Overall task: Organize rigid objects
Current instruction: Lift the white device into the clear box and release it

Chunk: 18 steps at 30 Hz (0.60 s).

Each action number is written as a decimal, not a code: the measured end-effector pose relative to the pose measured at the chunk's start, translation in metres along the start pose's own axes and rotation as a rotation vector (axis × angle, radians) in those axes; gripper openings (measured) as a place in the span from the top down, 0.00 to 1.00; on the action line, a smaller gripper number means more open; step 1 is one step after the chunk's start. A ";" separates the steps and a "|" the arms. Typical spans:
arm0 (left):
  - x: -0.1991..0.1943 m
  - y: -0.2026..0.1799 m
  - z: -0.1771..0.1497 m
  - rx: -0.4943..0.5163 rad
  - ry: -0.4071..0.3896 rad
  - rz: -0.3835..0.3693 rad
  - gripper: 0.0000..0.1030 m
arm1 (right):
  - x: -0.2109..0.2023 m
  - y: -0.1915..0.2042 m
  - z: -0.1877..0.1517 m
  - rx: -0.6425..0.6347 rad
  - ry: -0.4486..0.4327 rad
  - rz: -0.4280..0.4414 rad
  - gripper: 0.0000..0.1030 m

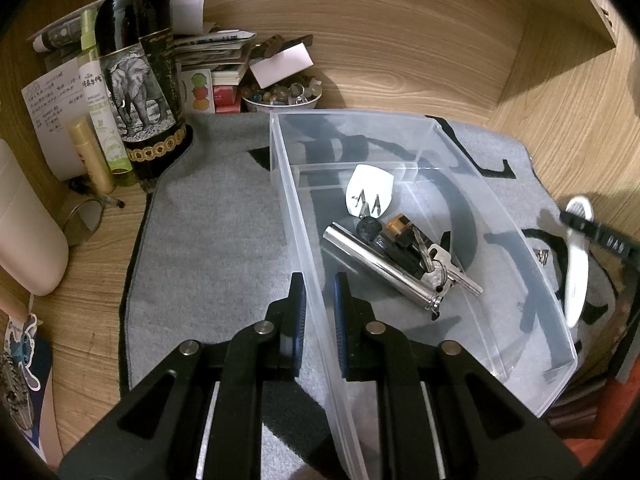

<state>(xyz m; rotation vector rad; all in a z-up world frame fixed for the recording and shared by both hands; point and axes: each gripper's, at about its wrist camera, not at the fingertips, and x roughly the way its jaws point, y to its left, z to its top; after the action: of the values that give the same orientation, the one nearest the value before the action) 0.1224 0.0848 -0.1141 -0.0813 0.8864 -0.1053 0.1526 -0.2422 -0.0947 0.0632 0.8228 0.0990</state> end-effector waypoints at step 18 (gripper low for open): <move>0.000 0.000 0.000 -0.003 -0.001 -0.002 0.87 | -0.068 0.078 0.063 -0.197 -0.268 0.163 0.67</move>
<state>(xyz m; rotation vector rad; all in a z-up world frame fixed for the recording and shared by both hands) 0.1225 0.0847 -0.1141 -0.0854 0.8851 -0.1060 0.1475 -0.1740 0.0049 -0.0417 0.5363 0.3175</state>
